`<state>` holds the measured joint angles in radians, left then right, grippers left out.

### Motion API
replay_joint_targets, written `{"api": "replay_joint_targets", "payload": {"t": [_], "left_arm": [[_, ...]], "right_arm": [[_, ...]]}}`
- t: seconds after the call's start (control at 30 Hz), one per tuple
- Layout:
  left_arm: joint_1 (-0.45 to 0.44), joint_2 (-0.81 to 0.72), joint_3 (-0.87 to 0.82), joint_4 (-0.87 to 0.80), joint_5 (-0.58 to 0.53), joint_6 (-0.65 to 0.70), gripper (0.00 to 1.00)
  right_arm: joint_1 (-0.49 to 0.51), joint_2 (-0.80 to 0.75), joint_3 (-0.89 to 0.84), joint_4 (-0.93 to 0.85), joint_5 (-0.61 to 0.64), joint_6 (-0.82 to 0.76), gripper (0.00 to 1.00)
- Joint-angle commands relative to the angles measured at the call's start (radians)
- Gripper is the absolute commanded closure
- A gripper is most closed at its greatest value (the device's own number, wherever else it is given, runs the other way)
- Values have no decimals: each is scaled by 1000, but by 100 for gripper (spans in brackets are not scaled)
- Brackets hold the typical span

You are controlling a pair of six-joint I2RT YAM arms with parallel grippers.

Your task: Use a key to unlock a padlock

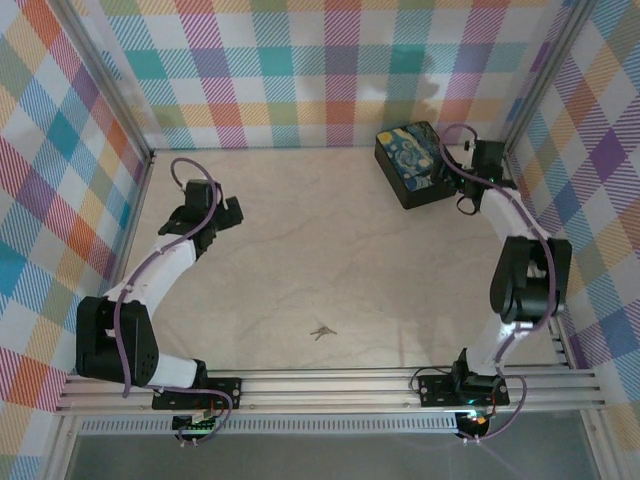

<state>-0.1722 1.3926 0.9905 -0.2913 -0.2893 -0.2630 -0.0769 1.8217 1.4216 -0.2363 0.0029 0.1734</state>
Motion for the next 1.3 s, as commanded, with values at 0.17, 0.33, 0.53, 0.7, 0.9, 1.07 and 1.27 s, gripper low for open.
{"api": "replay_joint_targets", "payload": {"t": [0.17, 0.33, 0.53, 0.7, 0.9, 1.07, 1.27], "left_arm": [[-59, -105, -22, -217, -8, -57, 0], [-67, -132, -31, -237, -25, -46, 0], [-70, -96, -24, -230, 14, -28, 0], [-73, -78, -20, -218, 14, -47, 0], [-75, -87, -14, -226, -1, -62, 0], [-78, -116, -23, -228, -13, -77, 0], [-78, -191, -44, -230, -64, -108, 0]], "right_arm": [[-49, 272, 380, -283, -37, -3, 9], [-71, 363, 450, -295, -81, -16, 12], [-73, 425, 475, -260, -231, -64, 22], [-69, 392, 396, -188, -390, -87, 30], [-28, 275, 217, -126, -529, -120, 38], [71, 137, 51, -106, -574, -139, 38], [128, 11, -64, -76, -591, -112, 31]]}}
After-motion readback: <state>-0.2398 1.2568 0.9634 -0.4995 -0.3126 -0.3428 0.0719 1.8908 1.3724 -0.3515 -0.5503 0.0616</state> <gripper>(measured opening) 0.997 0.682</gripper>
